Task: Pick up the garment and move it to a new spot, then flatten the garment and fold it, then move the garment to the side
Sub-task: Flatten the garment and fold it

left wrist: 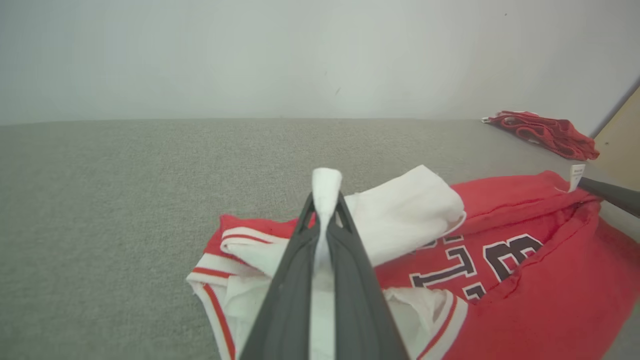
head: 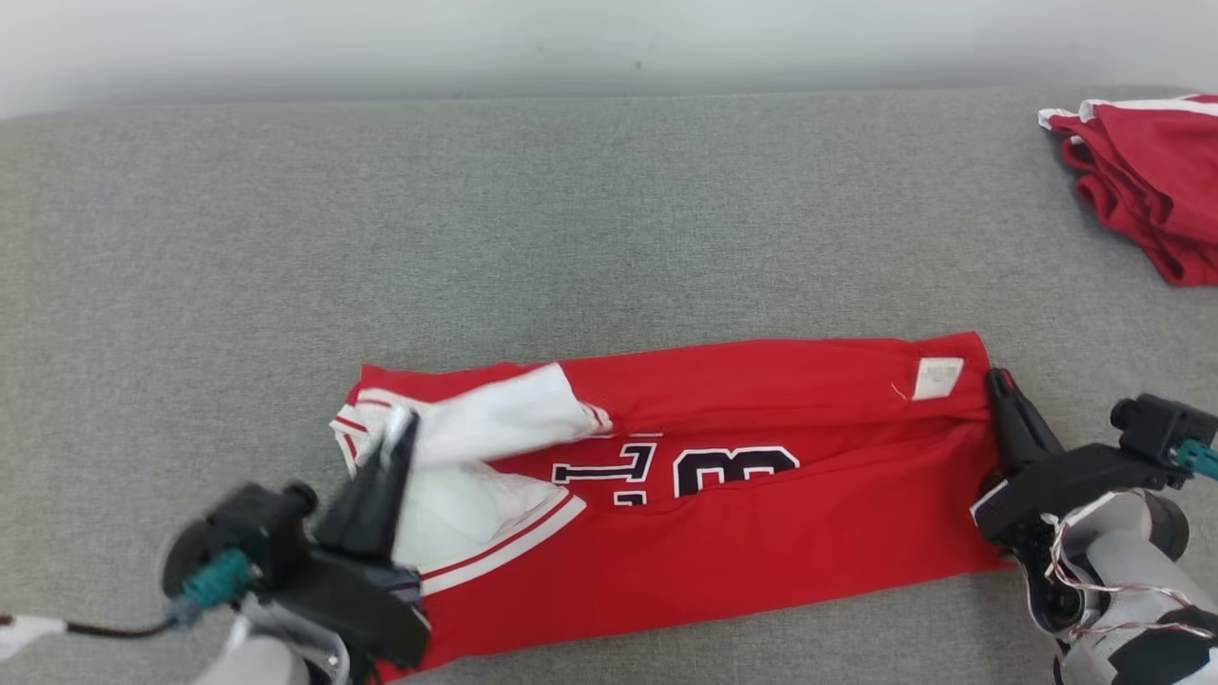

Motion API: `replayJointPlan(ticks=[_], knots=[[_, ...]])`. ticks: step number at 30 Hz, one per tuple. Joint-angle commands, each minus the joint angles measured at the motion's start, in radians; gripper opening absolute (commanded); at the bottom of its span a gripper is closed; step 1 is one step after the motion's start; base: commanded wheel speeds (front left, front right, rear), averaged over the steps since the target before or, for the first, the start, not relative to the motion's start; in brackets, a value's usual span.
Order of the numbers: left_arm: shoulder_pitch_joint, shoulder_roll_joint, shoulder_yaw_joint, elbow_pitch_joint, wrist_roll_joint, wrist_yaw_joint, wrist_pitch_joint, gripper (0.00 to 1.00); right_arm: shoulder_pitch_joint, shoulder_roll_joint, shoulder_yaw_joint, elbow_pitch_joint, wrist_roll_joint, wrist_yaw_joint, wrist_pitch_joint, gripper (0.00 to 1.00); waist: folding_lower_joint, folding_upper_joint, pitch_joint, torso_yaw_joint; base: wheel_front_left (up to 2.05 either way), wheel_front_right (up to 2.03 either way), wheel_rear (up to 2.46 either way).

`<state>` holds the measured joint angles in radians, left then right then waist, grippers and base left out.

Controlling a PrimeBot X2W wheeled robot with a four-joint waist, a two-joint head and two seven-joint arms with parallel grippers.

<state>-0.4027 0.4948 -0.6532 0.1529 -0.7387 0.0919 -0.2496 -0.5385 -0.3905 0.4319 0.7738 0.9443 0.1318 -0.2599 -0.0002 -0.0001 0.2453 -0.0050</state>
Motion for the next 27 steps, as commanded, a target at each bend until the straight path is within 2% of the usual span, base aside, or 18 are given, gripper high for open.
replayJointPlan(ticks=[1,6,10,11,12,13,14,21,27], knots=[[0.03,-0.01,-0.007,-0.008,-0.003,0.003,-0.007,0.0,0.014,-0.002,0.002,-0.006,0.008,-0.002,-0.004,0.0,0.0002,0.0001,-0.005,0.006,0.0,0.0,0.0],[0.09,-0.032,0.001,-0.002,-0.009,0.026,-0.012,0.0,0.041,-0.013,-0.005,-0.009,0.019,-0.002,-0.006,0.0,0.0002,0.0001,-0.023,0.013,0.0,0.0,0.0],[0.127,-0.053,-0.007,0.041,-0.04,0.012,-0.002,0.0,0.054,-0.012,0.003,-0.003,0.02,-0.002,-0.006,0.0,0.0002,0.0001,-0.042,0.017,0.0,0.0,0.0],[0.132,-0.056,-0.011,0.053,-0.037,0.011,0.004,0.0,0.056,-0.012,0.002,-0.001,0.019,-0.002,-0.006,0.08,0.0002,0.0001,-0.047,0.018,0.0,0.0,0.0],[0.133,-0.062,-0.003,0.064,-0.04,0.022,0.001,0.08,0.057,-0.013,-0.001,0.0,0.017,-0.002,-0.006,0.2,0.0002,0.0001,-0.053,0.019,0.0,0.0,0.0],[0.133,-0.061,-0.002,0.074,-0.026,0.029,-0.002,0.95,0.059,-0.014,-0.001,0.002,0.012,-0.002,-0.006,0.49,0.0002,0.0001,-0.058,0.02,0.0,0.0,0.0],[0.135,-0.068,0.007,0.078,-0.023,0.037,-0.007,1.0,0.06,-0.018,-0.01,-0.001,0.009,-0.002,-0.006,1.0,0.0002,0.0001,-0.065,0.022,0.0,0.0,0.0],[0.173,-0.103,0.126,0.026,0.015,0.076,-0.016,1.0,0.071,-0.022,-0.064,-0.047,-0.02,-0.002,-0.006,1.0,0.0002,0.0001,-0.098,0.041,0.0,0.0,0.0],[0.217,-0.129,0.242,-0.023,0.102,0.112,-0.015,1.0,0.029,0.001,-0.051,0.068,-0.067,-0.002,0.052,1.0,0.0002,0.0001,-0.105,0.051,0.0,0.0,0.0]])
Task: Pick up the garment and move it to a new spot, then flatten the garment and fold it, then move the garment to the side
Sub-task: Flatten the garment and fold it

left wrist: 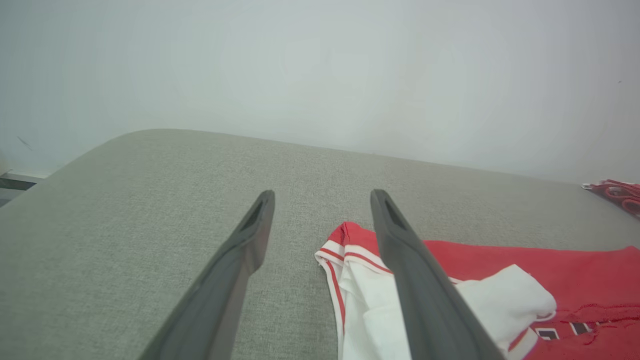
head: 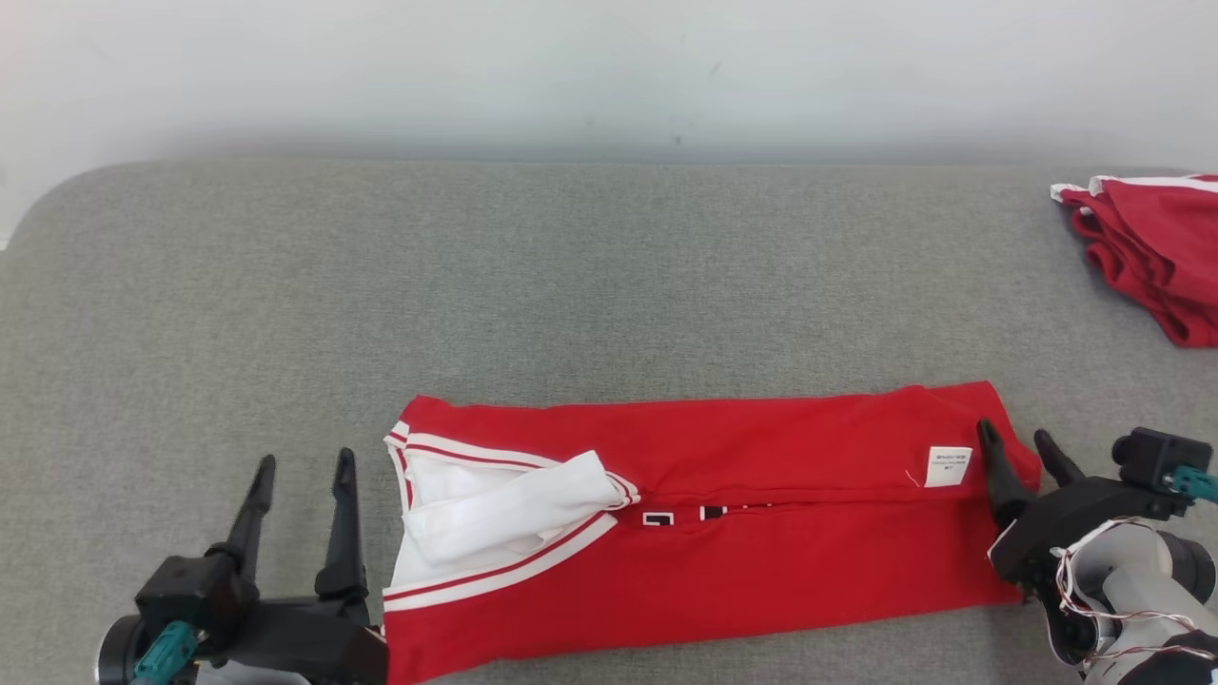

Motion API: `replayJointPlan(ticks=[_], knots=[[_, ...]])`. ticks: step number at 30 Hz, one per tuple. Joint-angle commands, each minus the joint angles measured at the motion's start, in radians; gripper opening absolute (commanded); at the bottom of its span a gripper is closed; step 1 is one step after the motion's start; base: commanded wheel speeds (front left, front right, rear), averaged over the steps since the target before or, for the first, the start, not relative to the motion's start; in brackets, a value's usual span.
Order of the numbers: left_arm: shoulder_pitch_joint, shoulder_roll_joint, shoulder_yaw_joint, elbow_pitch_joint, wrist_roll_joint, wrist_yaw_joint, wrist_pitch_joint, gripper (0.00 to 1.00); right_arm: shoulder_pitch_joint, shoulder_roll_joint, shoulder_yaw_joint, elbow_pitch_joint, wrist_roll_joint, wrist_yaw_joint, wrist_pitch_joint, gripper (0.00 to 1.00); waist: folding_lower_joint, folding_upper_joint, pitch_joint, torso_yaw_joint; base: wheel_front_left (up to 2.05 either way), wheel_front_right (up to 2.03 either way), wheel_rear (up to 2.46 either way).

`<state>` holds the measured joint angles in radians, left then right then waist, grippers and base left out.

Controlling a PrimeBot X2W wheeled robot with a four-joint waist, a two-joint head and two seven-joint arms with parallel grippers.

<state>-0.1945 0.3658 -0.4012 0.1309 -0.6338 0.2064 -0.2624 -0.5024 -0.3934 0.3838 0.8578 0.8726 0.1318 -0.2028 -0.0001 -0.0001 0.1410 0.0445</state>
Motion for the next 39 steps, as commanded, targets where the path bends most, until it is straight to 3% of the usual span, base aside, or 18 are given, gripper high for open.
replayJointPlan(ticks=[1,7,12,13,14,28,32,39], knots=[[0.015,-0.008,0.007,-0.007,0.021,0.008,-0.003,1.0,-0.016,0.003,0.004,0.013,-0.015,-0.002,0.003,1.0,0.0001,0.0001,-0.002,0.006,0.0,0.0,0.0],[0.067,-0.045,0.101,-0.036,0.126,0.058,-0.003,1.0,-0.008,0.039,0.029,0.149,-0.048,-0.002,0.071,1.0,0.0001,0.0001,-0.018,0.022,0.0,0.0,0.0],[0.115,-0.061,0.156,-0.06,0.155,0.063,-0.003,1.0,0.019,0.062,0.064,0.173,-0.051,-0.002,0.127,0.99,0.0001,0.0001,-0.032,0.02,0.0,0.0,0.0],[0.122,-0.064,0.168,-0.063,0.156,0.064,-0.003,1.0,0.022,0.068,0.07,0.164,-0.046,-0.002,0.131,0.35,0.0001,0.0001,-0.033,0.018,0.0,0.0,0.0],[0.131,-0.066,0.177,-0.065,0.156,0.062,-0.003,1.0,0.023,0.07,0.072,0.15,-0.04,-0.002,0.122,0.0,0.0001,0.0001,-0.034,0.015,0.0,0.0,0.0],[0.196,-0.068,0.247,-0.068,0.19,0.049,-0.003,1.0,-0.027,-0.142,-0.012,0.174,-0.028,-0.002,0.027,0.0,0.0001,0.0001,-0.063,-0.006,0.0,0.0,0.0],[0.204,-0.029,0.229,-0.057,0.217,0.042,0.009,1.0,-0.027,-0.122,-0.008,0.09,-0.004,-0.002,0.044,0.0,0.0001,0.0001,-0.071,-0.018,0.0,0.0,0.0],[0.181,0.021,0.198,-0.055,0.236,0.011,0.067,1.0,0.01,-0.046,0.023,-0.175,0.063,-0.002,0.131,0.0,0.0001,0.0001,-0.087,-0.019,0.0,0.0,0.0]])
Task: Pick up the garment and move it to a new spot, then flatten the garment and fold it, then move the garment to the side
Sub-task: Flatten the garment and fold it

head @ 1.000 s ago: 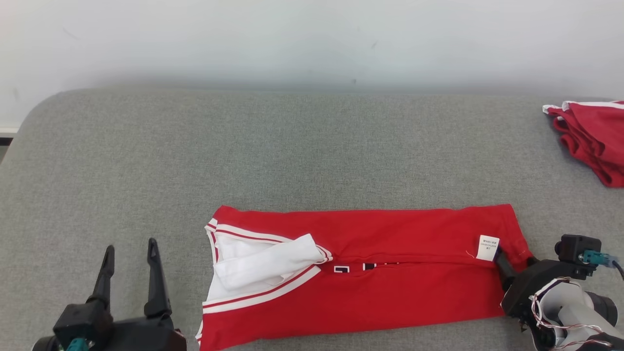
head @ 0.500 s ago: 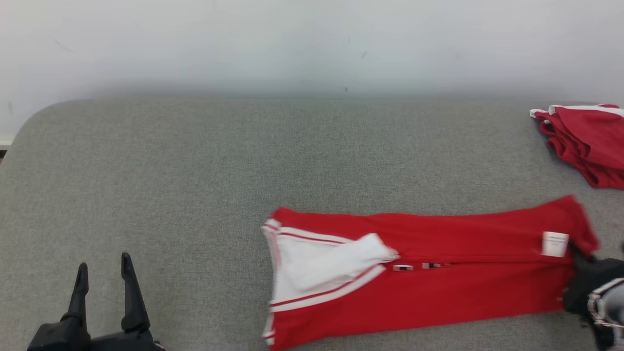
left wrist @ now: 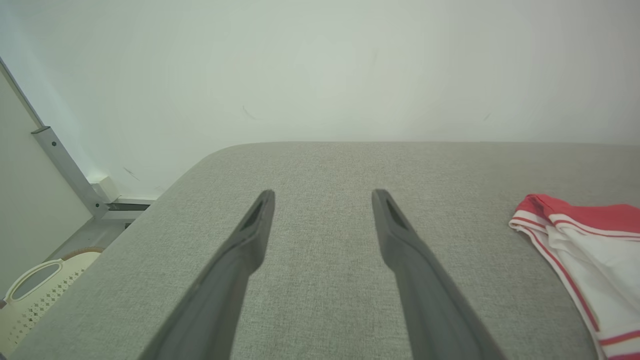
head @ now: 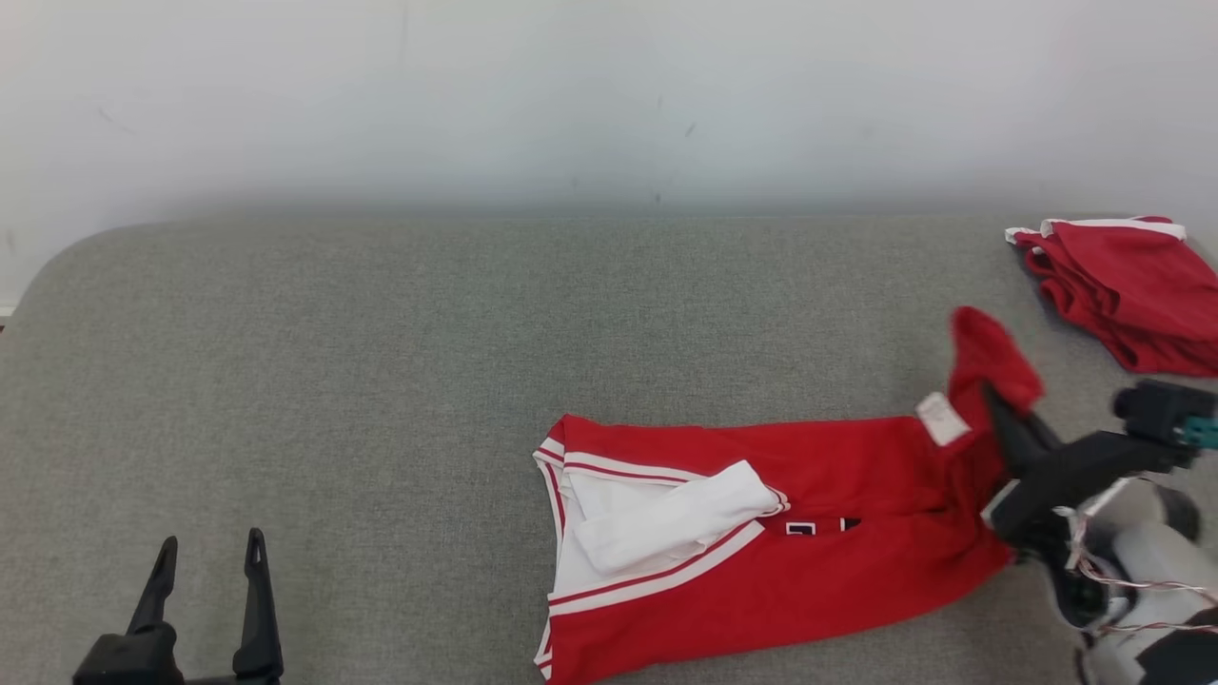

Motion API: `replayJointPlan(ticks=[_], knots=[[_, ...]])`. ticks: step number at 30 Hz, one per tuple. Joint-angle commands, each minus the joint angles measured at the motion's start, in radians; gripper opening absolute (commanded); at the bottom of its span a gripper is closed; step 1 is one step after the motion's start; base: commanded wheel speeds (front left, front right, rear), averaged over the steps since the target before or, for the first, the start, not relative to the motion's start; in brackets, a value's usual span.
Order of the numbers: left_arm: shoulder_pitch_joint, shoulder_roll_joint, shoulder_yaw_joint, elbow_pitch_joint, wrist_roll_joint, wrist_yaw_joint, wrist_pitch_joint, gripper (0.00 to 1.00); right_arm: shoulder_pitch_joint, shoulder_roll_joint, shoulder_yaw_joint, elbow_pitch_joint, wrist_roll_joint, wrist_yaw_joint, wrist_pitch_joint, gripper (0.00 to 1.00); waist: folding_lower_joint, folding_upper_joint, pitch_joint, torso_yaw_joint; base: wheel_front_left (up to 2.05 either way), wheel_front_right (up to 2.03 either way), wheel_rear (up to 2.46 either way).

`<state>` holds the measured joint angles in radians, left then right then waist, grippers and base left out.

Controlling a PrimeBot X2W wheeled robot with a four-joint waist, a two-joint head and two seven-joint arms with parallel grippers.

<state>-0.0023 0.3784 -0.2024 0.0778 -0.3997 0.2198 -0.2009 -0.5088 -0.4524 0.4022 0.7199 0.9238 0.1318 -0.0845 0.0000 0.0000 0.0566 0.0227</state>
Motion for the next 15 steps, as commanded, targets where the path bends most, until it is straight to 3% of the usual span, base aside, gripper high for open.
replayJointPlan(ticks=[1,6,9,15], knots=[[-0.013,0.015,-0.003,0.0,0.006,-0.003,0.018,1.0,0.022,0.027,0.016,-0.083,0.015,-0.002,0.028,0.0,0.0,0.0,-0.003,0.005,0.0,0.0,0.0],[-0.026,0.03,-0.022,0.002,0.02,-0.001,0.055,1.0,0.061,0.094,0.042,-0.235,0.034,-0.002,0.088,0.0,0.0,0.0,-0.006,0.025,0.0,0.0,0.0],[-0.043,0.024,-0.03,0.006,0.007,-0.011,0.063,1.0,0.084,0.165,0.067,-0.314,0.016,-0.002,0.122,0.0,0.0,0.0,-0.003,0.047,0.0,0.0,0.0],[-0.067,-0.001,-0.047,0.018,0.002,-0.014,0.055,1.0,0.068,0.333,0.069,-0.291,-0.071,-0.002,0.151,0.0,0.0,0.0,0.008,0.09,0.0,0.0,0.0]])
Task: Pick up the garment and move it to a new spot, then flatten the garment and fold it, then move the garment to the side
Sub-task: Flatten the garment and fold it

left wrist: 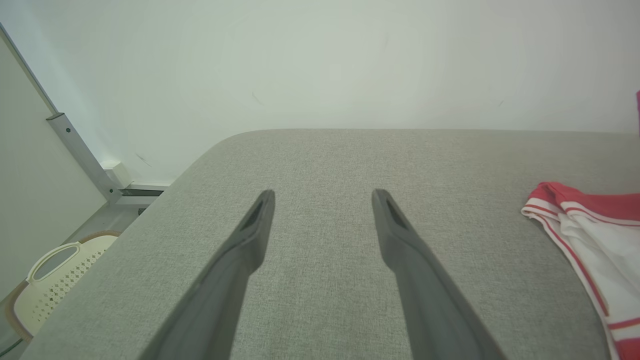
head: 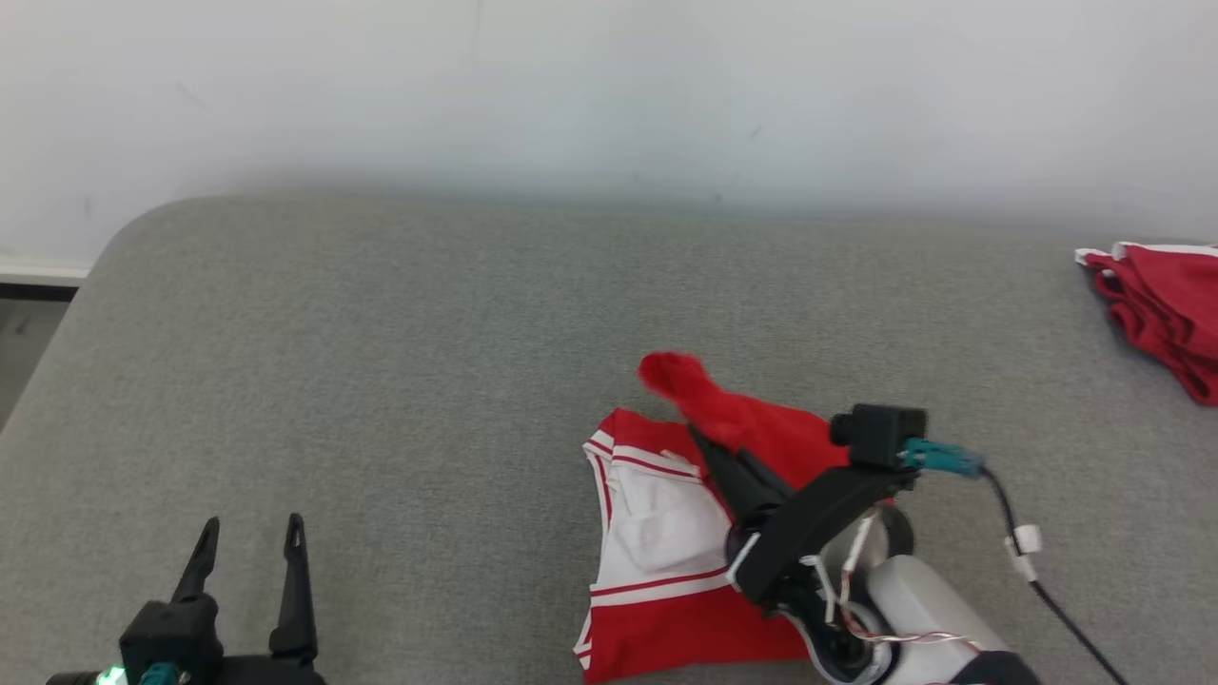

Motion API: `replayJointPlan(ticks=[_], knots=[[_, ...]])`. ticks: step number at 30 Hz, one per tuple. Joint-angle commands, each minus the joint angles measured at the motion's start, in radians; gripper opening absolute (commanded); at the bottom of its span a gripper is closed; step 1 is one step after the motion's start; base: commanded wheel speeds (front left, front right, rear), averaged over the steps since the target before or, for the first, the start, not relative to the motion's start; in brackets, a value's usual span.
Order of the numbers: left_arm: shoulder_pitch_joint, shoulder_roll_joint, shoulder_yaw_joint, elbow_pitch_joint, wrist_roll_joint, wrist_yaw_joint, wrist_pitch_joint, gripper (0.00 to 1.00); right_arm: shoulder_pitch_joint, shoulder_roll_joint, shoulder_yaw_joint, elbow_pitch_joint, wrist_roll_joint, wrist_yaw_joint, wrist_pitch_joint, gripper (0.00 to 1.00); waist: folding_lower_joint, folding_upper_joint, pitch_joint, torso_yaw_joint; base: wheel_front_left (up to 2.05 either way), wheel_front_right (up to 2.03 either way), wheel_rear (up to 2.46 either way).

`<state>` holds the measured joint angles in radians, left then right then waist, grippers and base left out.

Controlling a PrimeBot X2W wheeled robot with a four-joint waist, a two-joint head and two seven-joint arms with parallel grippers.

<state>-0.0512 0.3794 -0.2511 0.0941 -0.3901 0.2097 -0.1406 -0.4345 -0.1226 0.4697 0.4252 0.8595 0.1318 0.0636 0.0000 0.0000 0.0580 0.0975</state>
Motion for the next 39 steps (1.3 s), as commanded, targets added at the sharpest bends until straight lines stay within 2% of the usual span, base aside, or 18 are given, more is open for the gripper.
replayJointPlan(ticks=[1,4,8,10,11,12,16,19,21,25,32,36,39], knots=[[-0.025,-0.007,-0.005,0.007,-0.007,-0.007,-0.006,1.0,-0.016,0.023,0.003,0.024,-0.021,-0.002,0.004,0.0,0.0,0.0,0.008,0.025,0.0,0.0,0.0],[-0.046,-0.02,-0.025,0.025,-0.003,-0.017,-0.007,1.0,-0.029,0.058,0.004,0.108,-0.044,-0.002,0.015,0.0,0.0,0.0,0.012,0.054,0.0,0.0,0.0],[-0.081,-0.035,-0.045,0.058,-0.002,-0.033,-0.013,1.0,-0.059,0.072,0.011,0.236,-0.09,-0.002,-0.016,0.0,0.0,0.0,0.013,0.081,0.0,0.0,0.0],[-0.095,-0.038,-0.049,0.077,-0.004,-0.04,-0.019,1.0,-0.069,0.073,0.035,0.275,-0.074,-0.002,-0.031,0.0,0.0,0.0,0.011,0.087,0.0,0.0,0.0],[-0.098,-0.038,-0.049,0.084,-0.006,-0.04,-0.022,1.0,-0.07,0.073,0.049,0.282,-0.052,-0.002,-0.036,0.4,0.0,0.0,0.009,0.087,0.0,0.0,0.0],[-0.098,-0.038,-0.049,0.092,-0.008,-0.04,-0.026,1.0,-0.072,0.073,0.063,0.28,-0.028,-0.002,-0.044,1.0,0.0,0.0,0.008,0.085,0.0,0.0,0.0],[-0.082,-0.035,-0.038,0.108,-0.016,-0.036,-0.037,1.0,-0.097,0.072,0.102,0.265,0.027,-0.002,-0.091,1.0,0.0,0.0,0.004,0.06,0.0,0.0,0.0],[-0.067,-0.031,-0.029,0.115,-0.025,-0.033,-0.045,1.0,-0.114,0.069,0.086,0.242,0.026,-0.002,-0.142,1.0,0.0,0.0,-0.006,0.038,0.0,0.0,0.0],[-0.061,-0.03,-0.025,0.111,-0.027,-0.025,-0.049,1.0,-0.118,0.036,0.061,0.219,0.008,-0.002,-0.181,1.0,0.0,0.0,-0.013,0.022,0.0,0.0,0.0],[-0.036,-0.025,-0.02,0.097,-0.032,-0.013,-0.052,1.0,-0.102,-0.054,0.005,0.175,-0.067,-0.002,-0.26,1.0,0.0,0.0,-0.022,-0.007,0.0,0.0,0.0],[0.008,-0.016,-0.014,0.077,-0.037,0.004,-0.056,1.0,0.014,-0.165,-0.144,0.08,-0.194,-0.002,-0.31,1.0,0.0,0.0,-0.035,-0.04,0.0,0.0,0.0],[0.032,-0.009,-0.013,0.061,-0.032,0.013,-0.06,1.0,0.101,-0.175,-0.218,0.021,-0.29,-0.002,-0.322,1.0,0.0,0.0,-0.05,-0.052,0.0,0.0,0.0],[0.06,0.001,-0.015,0.033,-0.023,0.022,-0.061,1.0,0.198,-0.149,-0.301,-0.043,-0.365,-0.002,-0.326,1.0,0.0,0.0,-0.065,-0.063,0.0,0.0,0.0]])
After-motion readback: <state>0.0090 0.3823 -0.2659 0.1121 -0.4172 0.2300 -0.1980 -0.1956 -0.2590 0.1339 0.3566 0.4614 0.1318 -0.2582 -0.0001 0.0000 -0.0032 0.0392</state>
